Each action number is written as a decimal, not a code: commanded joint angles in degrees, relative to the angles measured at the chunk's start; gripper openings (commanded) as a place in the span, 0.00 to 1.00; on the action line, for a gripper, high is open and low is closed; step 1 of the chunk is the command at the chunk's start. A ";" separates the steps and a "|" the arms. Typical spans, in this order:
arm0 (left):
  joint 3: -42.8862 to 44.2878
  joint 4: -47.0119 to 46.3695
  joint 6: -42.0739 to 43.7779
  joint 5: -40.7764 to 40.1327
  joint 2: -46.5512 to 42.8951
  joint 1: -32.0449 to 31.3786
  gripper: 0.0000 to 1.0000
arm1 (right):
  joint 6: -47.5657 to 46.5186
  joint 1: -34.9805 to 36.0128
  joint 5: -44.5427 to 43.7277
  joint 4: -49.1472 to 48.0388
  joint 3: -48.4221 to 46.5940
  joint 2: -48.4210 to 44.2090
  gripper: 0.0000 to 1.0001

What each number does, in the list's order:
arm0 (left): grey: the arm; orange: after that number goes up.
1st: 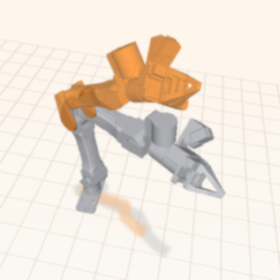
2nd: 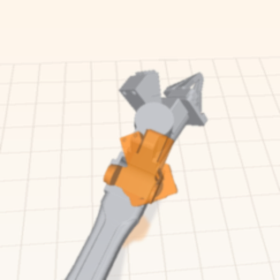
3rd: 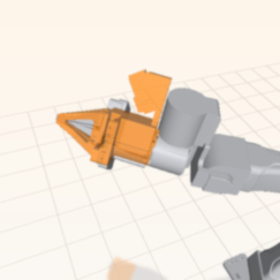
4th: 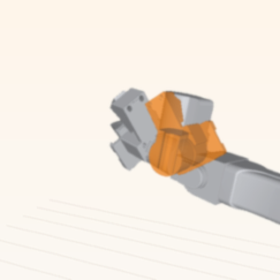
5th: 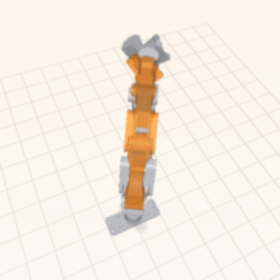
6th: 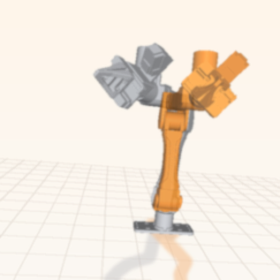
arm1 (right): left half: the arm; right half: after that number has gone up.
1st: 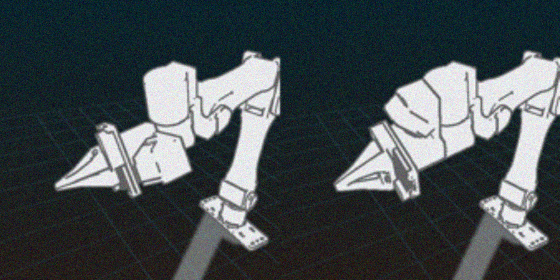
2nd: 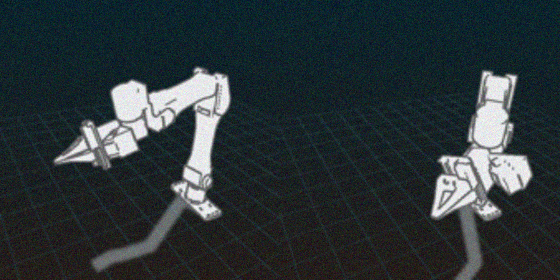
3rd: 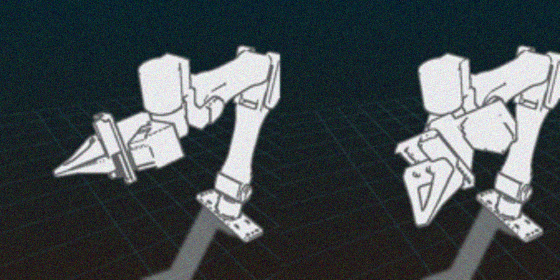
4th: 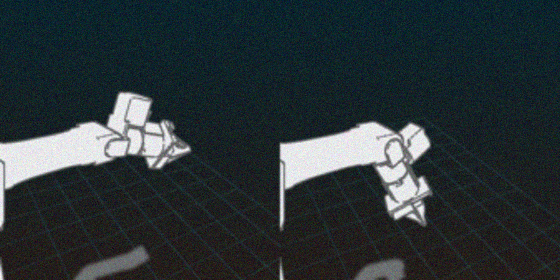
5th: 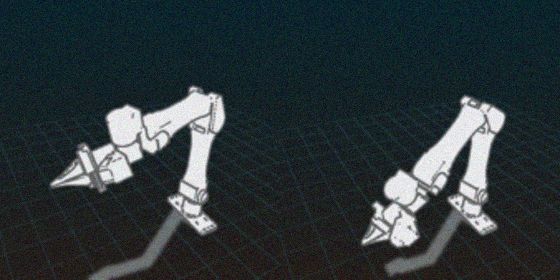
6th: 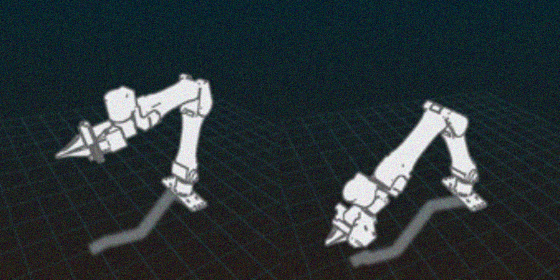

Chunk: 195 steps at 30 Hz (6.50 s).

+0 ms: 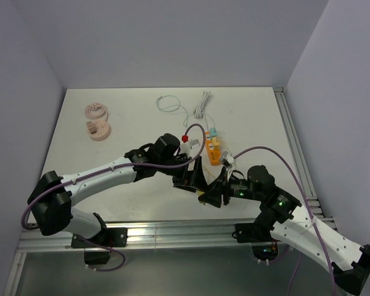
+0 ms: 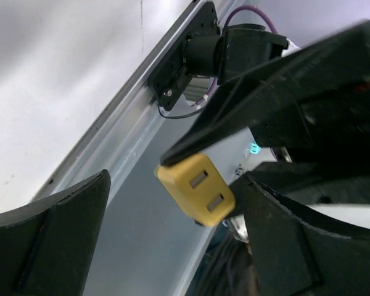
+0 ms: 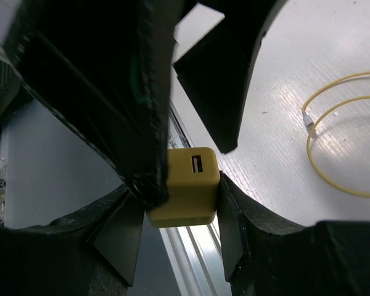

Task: Insert the plug

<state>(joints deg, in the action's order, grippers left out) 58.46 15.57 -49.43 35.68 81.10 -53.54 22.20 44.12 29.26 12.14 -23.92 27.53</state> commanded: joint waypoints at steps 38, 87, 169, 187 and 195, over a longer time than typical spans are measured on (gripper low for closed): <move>-3.52 -11.44 -11.21 4.22 -3.84 -3.59 0.00 | 0.65 1.06 -11.67 -1.68 -0.77 -1.60 0.34; -7.21 -18.82 -16.84 13.89 -3.05 -3.77 0.00 | -0.66 8.00 -24.51 -2.65 -4.73 7.28 0.23; -9.68 -11.80 -14.91 11.34 -10.53 3.27 0.45 | -0.49 8.18 -22.15 -3.61 -1.39 0.60 0.00; -5.02 -2.12 -8.40 5.19 -8.68 5.38 0.68 | -1.28 9.40 -13.44 -4.40 -0.95 -0.72 0.00; -6.16 -5.38 -9.72 7.30 -7.89 5.46 0.60 | -1.54 13.89 -18.26 -5.11 -1.48 2.00 0.00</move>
<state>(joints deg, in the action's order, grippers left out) 50.94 13.41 -59.42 41.36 73.43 -48.18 21.61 56.64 12.99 10.39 -25.02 29.08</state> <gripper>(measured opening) 0.601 0.534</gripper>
